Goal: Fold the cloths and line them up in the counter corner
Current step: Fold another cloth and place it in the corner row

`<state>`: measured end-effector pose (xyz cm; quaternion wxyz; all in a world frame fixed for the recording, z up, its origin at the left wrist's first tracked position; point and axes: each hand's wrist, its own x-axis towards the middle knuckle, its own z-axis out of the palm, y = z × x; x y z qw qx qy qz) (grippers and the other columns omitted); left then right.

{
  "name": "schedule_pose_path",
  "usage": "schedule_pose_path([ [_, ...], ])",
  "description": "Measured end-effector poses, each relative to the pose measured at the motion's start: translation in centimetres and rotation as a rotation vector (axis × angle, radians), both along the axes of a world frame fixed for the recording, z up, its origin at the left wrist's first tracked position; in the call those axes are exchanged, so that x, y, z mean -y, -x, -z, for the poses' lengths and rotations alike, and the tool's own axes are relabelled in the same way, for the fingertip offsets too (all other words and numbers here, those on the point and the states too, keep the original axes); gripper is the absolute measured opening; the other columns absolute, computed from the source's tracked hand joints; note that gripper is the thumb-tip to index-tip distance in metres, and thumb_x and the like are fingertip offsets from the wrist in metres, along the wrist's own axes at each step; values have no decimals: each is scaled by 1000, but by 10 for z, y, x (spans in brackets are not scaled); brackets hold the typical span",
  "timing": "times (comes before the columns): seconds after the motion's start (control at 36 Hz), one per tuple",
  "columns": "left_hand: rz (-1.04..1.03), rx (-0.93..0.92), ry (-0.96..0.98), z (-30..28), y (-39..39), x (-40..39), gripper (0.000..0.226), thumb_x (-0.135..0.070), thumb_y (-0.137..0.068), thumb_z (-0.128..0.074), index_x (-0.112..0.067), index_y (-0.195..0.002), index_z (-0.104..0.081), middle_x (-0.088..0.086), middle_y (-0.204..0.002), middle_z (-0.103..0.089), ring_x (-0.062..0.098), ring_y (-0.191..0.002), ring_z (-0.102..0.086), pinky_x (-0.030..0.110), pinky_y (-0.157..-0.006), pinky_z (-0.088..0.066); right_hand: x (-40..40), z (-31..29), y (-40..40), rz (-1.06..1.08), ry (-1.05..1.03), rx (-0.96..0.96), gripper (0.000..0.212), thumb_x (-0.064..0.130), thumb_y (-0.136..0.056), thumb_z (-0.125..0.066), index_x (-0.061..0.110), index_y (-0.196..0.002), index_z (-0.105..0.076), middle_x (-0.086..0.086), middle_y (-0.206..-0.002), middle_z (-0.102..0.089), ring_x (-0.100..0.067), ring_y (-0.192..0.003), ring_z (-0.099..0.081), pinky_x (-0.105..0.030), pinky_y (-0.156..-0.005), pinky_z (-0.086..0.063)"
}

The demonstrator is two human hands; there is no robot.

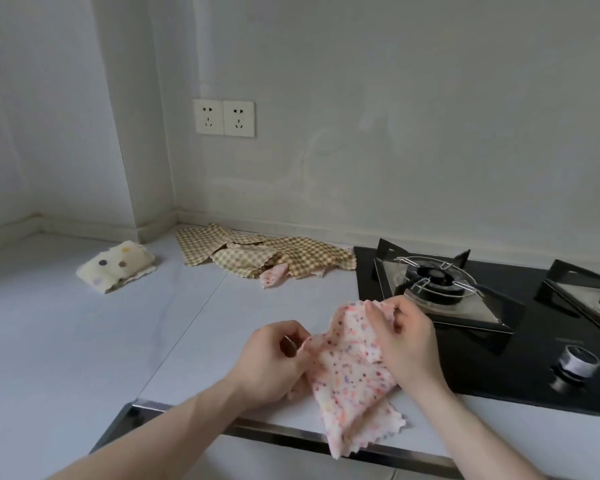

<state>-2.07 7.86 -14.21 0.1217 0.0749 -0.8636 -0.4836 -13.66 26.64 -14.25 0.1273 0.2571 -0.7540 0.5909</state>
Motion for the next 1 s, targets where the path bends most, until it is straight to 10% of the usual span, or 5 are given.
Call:
schedule_pose_path([
  [0.61, -217, -219, 469, -156, -82, 35, 14, -27, -95, -60, -23, -98, -74, -6, -95, -73, 18, -90, -65, 29, -79, -52, -26, -134, -66, -54, 50, -69, 44, 36, -93, -70, 9, -70, -44, -16, -62, -57, -15, -60, -46, -28, -60, -33],
  [1.0, -447, -14, 695, -124, -30, 55, 22, -46, -85, -71, -25, -86, -74, -1, -86, -71, 27, -83, -64, 29, -65, -47, 4, -99, -18, 183, -245, 16, 22, 29, -87, -76, 18, -72, -63, 1, -69, -67, -23, -70, -62, -34, -68, -48],
])
